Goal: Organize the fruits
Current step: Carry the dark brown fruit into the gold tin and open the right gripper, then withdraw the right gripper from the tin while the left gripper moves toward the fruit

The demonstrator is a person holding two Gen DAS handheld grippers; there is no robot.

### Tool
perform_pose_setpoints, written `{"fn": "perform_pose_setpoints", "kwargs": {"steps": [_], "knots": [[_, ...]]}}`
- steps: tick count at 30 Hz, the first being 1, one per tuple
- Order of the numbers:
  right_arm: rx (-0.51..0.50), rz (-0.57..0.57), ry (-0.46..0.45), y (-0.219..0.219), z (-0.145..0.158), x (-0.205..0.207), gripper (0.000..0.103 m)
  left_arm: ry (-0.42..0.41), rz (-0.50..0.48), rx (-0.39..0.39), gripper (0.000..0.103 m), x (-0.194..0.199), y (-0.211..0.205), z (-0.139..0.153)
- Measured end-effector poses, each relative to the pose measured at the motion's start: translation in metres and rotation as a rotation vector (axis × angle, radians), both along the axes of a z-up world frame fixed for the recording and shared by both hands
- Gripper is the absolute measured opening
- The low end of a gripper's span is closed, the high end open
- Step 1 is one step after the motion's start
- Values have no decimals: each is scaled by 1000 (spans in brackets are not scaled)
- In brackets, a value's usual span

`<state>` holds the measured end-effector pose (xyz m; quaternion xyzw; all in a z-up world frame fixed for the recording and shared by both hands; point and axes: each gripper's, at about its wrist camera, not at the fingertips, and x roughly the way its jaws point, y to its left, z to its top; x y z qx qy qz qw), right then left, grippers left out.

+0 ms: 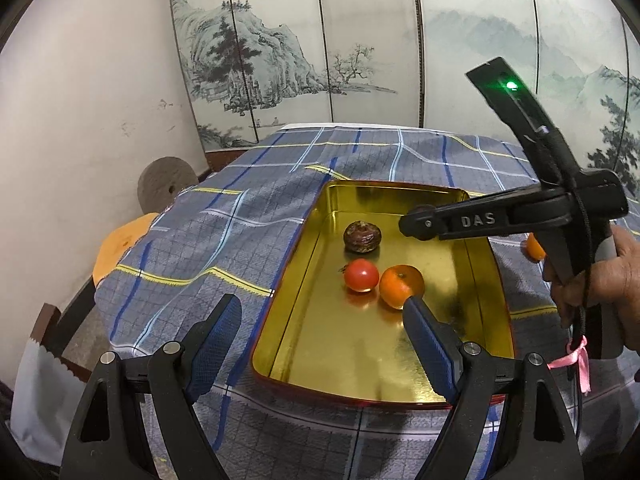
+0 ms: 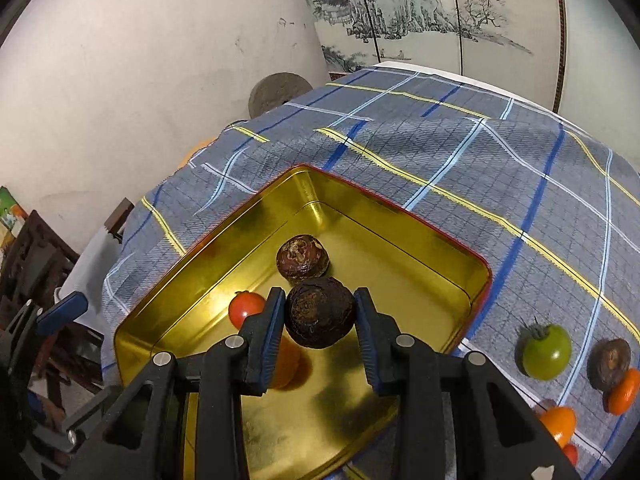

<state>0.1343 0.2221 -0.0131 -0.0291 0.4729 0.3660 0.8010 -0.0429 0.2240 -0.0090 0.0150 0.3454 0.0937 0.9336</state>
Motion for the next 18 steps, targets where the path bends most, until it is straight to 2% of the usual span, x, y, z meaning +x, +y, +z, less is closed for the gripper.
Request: {"fn": "perform_pose_setpoints", "kwargs": {"steps": [11,18], "knots": [[4,1,-1,18,-5,4,35,12,-1,0,83,0,0,-4],[45,-9,-26,9,6,-1,35,17,1,8,83,1,0,-5]]}}
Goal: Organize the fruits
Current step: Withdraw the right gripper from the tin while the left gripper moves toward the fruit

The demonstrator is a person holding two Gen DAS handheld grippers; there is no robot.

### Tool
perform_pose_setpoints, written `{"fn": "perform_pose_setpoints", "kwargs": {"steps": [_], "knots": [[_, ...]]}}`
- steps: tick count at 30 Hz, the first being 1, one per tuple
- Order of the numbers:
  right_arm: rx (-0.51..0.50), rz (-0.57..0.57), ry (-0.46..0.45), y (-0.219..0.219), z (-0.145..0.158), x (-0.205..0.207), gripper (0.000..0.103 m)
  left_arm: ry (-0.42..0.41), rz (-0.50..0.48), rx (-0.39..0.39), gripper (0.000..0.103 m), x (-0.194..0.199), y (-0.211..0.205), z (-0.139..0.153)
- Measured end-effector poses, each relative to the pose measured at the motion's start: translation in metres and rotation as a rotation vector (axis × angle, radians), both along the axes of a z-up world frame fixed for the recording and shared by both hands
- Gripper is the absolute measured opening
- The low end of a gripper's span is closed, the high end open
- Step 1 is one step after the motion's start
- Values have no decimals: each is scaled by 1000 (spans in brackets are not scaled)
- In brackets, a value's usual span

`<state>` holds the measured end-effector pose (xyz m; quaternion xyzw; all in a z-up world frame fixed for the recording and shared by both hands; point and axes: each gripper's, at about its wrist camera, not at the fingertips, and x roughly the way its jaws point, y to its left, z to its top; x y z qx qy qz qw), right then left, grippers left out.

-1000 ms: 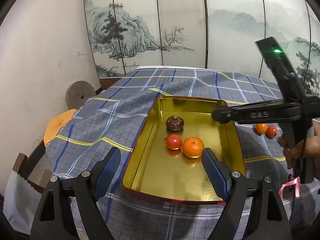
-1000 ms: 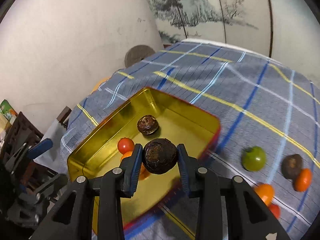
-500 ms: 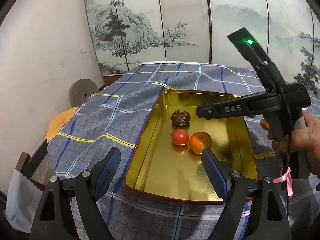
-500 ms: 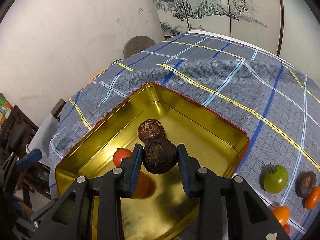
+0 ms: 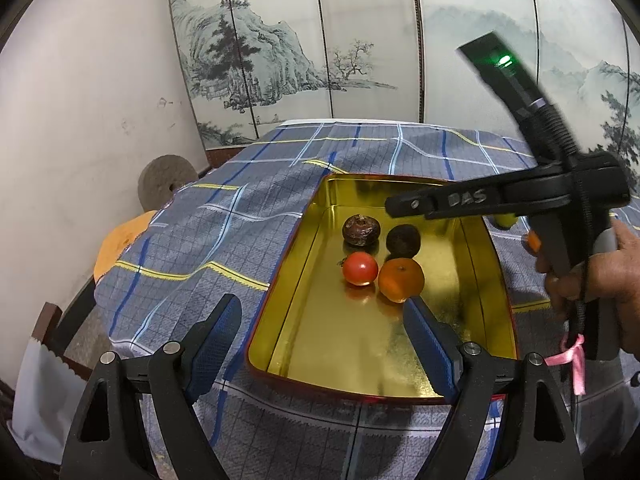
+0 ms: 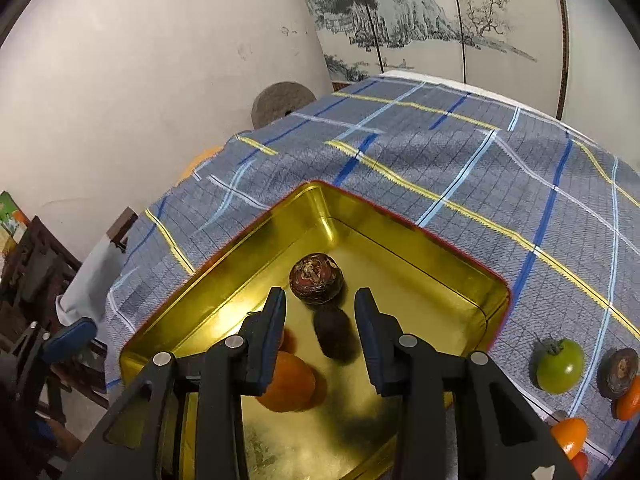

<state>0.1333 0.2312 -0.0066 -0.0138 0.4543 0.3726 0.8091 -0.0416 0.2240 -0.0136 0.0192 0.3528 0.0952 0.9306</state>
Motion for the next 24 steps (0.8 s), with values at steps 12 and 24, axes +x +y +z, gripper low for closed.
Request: {"fn": "perform_pose_setpoints", "kwargs": {"steps": [12,24], "knots": [[92,-83,-112,-98,26,-63,50,-7,-40,28,83,-4,-19,7],[-144,-528,-102,-316,-16,-106,51,64,-298,-43,83,11,-87,20]]}}
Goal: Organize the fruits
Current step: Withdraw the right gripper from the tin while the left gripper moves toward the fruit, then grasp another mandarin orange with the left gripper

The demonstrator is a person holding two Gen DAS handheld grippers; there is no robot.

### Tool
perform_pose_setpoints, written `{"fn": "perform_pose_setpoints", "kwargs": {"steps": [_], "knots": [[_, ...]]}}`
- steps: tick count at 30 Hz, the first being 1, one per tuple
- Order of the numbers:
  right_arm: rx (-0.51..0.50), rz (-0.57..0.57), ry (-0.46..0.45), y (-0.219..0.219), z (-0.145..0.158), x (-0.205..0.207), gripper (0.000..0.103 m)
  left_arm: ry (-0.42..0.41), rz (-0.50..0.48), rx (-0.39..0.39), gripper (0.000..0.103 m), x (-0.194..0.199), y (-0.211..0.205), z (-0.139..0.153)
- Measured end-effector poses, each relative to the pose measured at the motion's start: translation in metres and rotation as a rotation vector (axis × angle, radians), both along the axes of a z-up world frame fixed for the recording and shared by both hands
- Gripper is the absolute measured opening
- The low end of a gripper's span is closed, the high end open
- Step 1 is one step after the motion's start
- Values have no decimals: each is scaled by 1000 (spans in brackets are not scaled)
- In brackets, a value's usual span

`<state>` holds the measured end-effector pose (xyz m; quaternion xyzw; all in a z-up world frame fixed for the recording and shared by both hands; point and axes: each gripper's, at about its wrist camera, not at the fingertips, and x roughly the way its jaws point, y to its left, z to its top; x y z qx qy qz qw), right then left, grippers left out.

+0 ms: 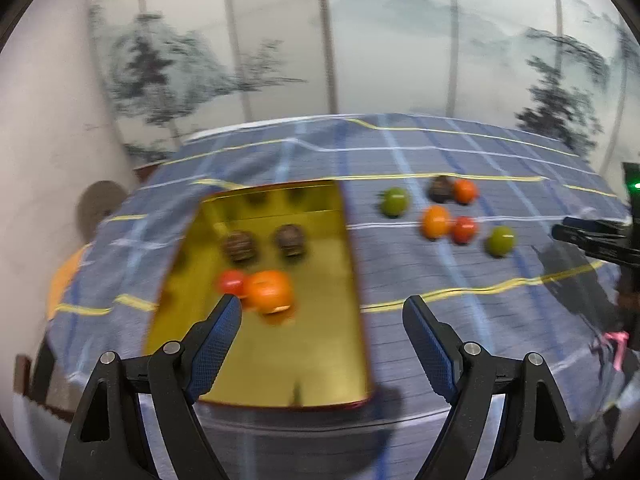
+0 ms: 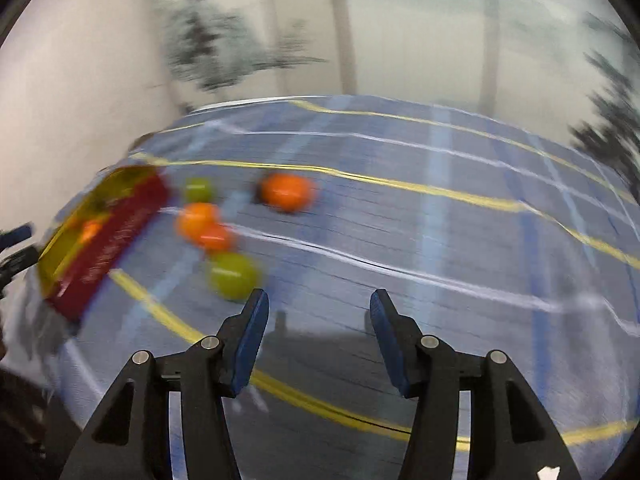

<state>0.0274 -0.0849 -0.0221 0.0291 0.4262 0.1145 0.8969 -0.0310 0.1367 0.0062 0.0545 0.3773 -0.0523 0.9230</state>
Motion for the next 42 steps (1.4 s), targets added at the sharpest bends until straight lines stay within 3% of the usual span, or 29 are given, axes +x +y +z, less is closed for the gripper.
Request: {"fn": "perform_pose_setpoints", "kwargs": {"steps": [5,9,13,15,21,25,27,31,33,35,36,38,42], "knots": [[63,-144,34,-62,-20,-2,52,84,-98,-80,83,28,-37,6],[137,-150,8,-75,-19,-2,53,162,-105,-187,83,68,-64,7],[144,-102,-11,-72,-16,-5,55,192,-69,-194,82,104,-88,-2],[163,-102,-29,-76,-15,-11,63,207,-44,-188,81,123,-96,-12],[243,-110,-55,-88,-12,-16,64,254,35,-183,74,165,-102,-45],[255,-90,-64,-86,-11,-17,64,288,46,-206,66,178,-100,-62],[265,-88,-63,-87,-11,-17,64,301,52,-197,65,180,-100,-71],[271,-81,-63,-87,-12,-16,64,289,73,-253,64,184,-92,-79],[271,-80,-62,-86,-12,-16,64,268,64,-245,58,184,-93,-79],[270,-82,-61,-87,-13,-15,64,263,6,-210,36,180,-104,-79],[270,-85,-61,-86,-13,-15,65,258,-18,-185,34,178,-110,-79],[268,-89,-58,-87,-13,-14,66,227,-23,-146,34,173,-117,-78],[263,-96,-54,-86,-14,-12,67,238,-2,-224,33,169,-105,-79]]}}
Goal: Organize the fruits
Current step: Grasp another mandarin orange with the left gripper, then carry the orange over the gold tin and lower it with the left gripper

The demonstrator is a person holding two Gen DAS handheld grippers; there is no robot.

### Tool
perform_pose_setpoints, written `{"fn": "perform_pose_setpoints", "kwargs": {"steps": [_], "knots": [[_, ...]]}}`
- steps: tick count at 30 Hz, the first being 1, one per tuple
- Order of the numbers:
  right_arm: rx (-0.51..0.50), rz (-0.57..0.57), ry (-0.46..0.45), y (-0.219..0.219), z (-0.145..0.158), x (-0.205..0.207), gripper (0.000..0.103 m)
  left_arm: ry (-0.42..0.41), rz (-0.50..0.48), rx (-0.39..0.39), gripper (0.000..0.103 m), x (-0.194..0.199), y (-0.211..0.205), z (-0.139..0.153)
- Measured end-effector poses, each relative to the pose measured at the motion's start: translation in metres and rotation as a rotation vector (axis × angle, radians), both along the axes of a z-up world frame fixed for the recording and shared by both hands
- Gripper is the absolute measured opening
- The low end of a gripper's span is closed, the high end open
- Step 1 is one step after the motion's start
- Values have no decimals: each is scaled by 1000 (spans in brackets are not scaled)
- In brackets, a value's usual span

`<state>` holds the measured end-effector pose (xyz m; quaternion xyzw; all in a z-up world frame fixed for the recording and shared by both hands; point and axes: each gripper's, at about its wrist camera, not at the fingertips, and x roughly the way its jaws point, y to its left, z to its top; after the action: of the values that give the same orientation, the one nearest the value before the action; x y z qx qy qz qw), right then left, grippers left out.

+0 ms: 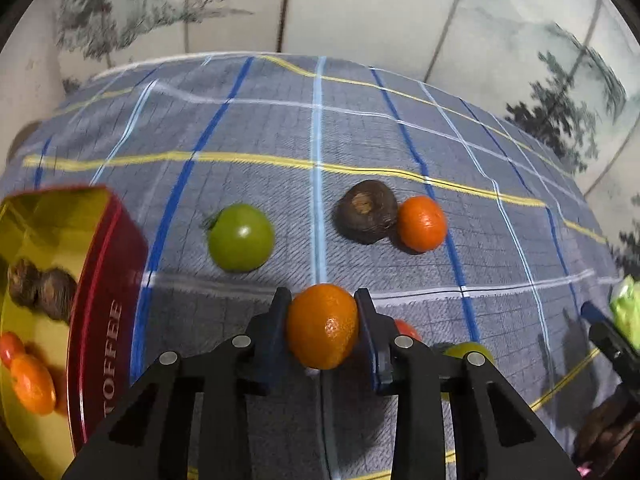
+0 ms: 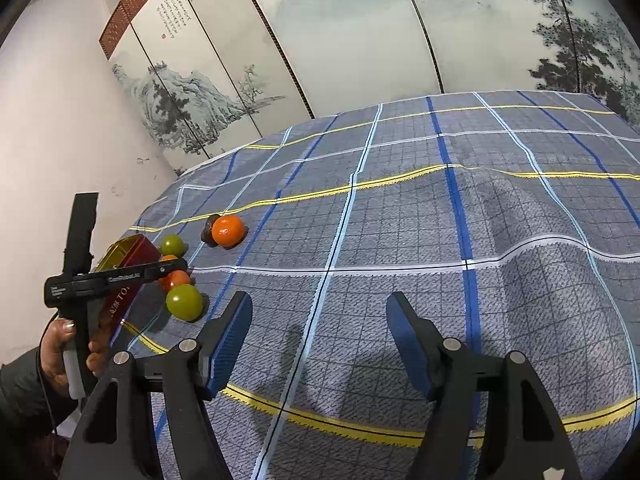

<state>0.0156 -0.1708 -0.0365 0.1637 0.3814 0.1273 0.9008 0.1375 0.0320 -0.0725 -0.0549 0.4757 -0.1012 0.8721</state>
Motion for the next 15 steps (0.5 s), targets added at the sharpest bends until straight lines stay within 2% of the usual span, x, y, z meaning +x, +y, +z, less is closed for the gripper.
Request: {"fn": "perform_pose_setpoints", "kwargs": {"steps": [4,10,15], "knots": [[-2,-4,10,-1,-2,2,67,9,30,-55,32,-14,15,7],[-14,-17,24,-1,-3,4,68,-33,25,-75,33,-49,23,35],[-31,-26,36,0,-5,5,72,-58,27,-75,33,-73,28,52]]}}
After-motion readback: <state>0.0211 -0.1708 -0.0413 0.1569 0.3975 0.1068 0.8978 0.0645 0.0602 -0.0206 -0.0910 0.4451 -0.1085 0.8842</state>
